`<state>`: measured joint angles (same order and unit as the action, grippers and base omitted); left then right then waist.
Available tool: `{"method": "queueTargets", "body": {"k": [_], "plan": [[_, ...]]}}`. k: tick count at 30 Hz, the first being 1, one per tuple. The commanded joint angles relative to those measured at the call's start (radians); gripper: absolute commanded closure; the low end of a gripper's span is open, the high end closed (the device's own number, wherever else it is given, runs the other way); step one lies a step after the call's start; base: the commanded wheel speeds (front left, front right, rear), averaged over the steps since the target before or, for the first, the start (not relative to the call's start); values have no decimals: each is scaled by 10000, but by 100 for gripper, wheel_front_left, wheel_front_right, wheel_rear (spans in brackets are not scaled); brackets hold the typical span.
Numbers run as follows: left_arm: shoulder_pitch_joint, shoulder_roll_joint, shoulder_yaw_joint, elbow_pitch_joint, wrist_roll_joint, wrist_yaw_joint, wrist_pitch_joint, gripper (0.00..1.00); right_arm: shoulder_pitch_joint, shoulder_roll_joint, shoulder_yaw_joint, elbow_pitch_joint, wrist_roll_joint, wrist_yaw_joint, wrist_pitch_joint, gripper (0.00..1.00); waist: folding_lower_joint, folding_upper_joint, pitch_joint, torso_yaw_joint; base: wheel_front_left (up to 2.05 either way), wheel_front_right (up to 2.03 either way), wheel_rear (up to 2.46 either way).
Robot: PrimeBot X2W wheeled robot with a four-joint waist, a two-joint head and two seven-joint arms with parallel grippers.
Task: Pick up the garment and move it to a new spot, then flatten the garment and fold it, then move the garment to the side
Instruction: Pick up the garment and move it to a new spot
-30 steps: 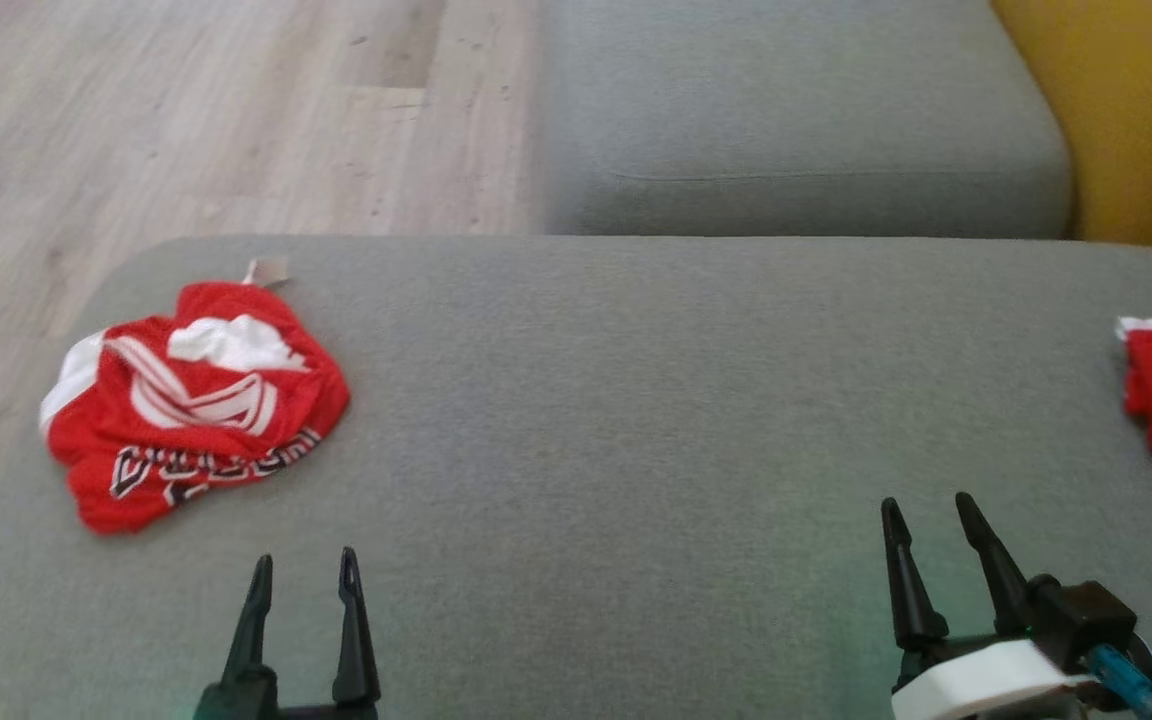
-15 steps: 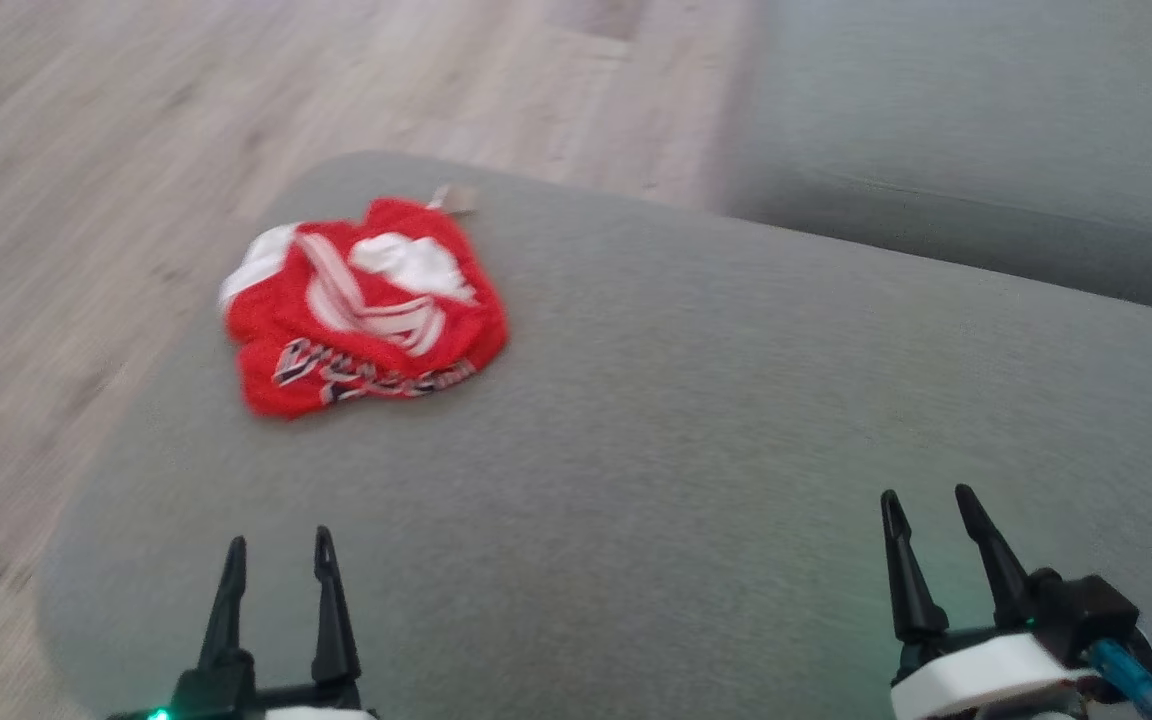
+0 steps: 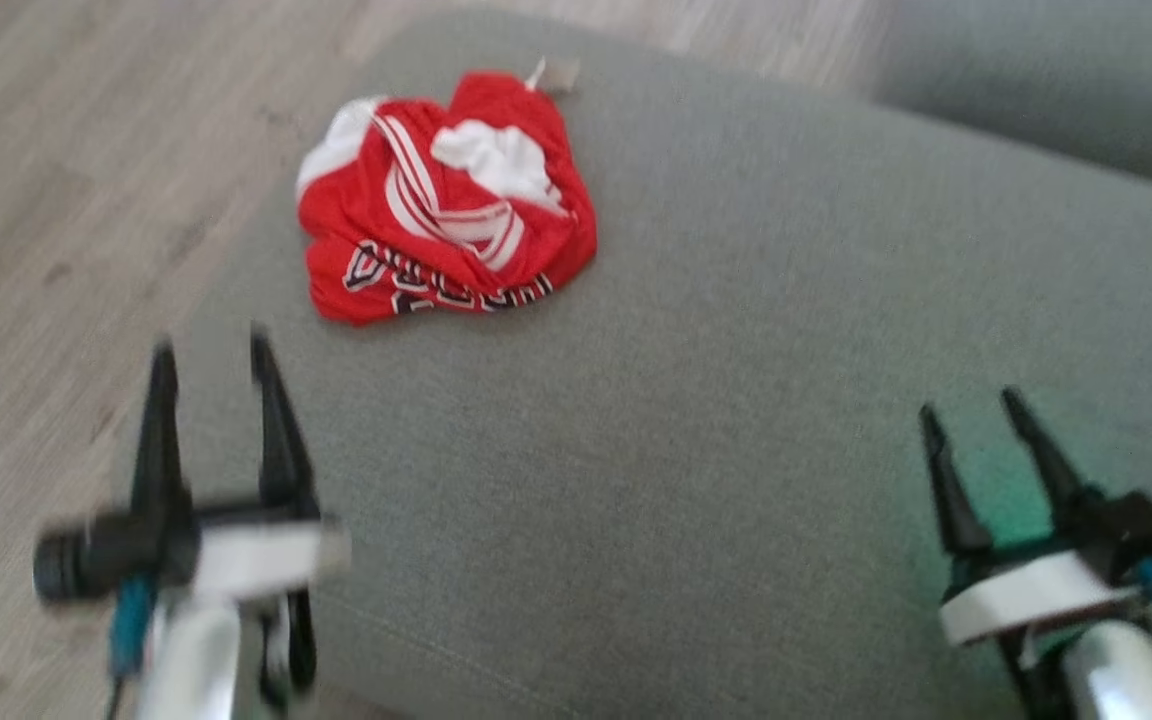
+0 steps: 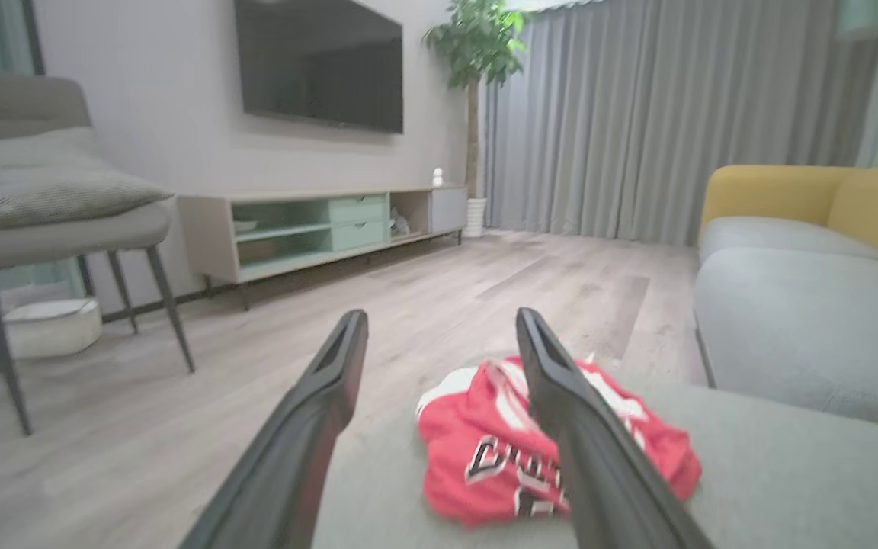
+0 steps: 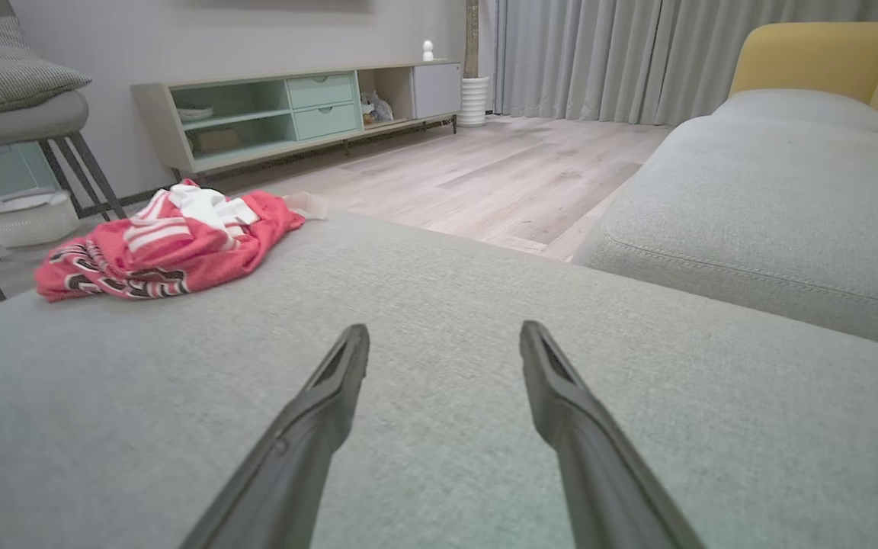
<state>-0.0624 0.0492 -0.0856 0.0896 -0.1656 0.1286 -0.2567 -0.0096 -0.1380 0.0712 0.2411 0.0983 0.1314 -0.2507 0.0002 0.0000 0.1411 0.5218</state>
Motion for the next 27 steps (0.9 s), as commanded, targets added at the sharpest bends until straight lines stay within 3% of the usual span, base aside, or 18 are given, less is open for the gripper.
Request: {"method": "queueTargets", "body": {"k": [1, 5, 9, 15, 18, 20, 21, 22, 27], "plan": [[-1334, 12, 416, -161, 80, -252, -51, 0, -565, -493, 249, -409, -137, -7, -110, 0, -2, 0, 1251, -133, 0, 0, 0], [-2973, 112, 376, 866, 169, -728, -51, 0, -866, -1116, 300, -557, -244, -7, -110, 0, -2, 0, 1975, -319, 0, 0, 0], [-5457, 416, 214, 3277, 115, -1244, 532, 0, -1251, -1840, 426, -746, -325, -7, -111, 0, -2, 0, 2667, -671, 0, 0, 0], [-7928, 932, 411, 7065, -62, -1129, 2990, 0, -1856, -2313, 760, -1038, -368, -7, -111, 0, -2, 0, 3300, -1537, 0, 0, 0], [-8492, 1336, 641, 8817, -272, -1173, 3294, 0, -2156, -2285, 937, -1058, -330, -7, -111, 0, -2, 0, 3496, -2179, 0, 0, 0], [-8564, 1388, 673, 9126, -355, -1315, 3274, 0, -2179, -2260, 894, -1047, -321, -7, -111, 0, -2, 0, 3543, -2284, 0, 0, 0], [-8632, 1470, 668, 9364, -385, -1455, 3166, 18, -2183, -2225, 823, -1054, -316, -7, -111, 0, -2, 0, 3588, -2371, 0, 0, 0], [-8767, 1598, 677, 9702, -424, -1599, 2762, 100, -2117, -2158, 676, -1041, -324, -7, -111, 0, -2, 0, 3647, -2482, 0, 0, 0], [-9113, 1894, 595, 10061, -393, -1846, 1499, 100, -1988, -1880, 547, -938, -358, -7, -111, 0, -2, 0, 3497, -2655, 0, 0, 0]]}}
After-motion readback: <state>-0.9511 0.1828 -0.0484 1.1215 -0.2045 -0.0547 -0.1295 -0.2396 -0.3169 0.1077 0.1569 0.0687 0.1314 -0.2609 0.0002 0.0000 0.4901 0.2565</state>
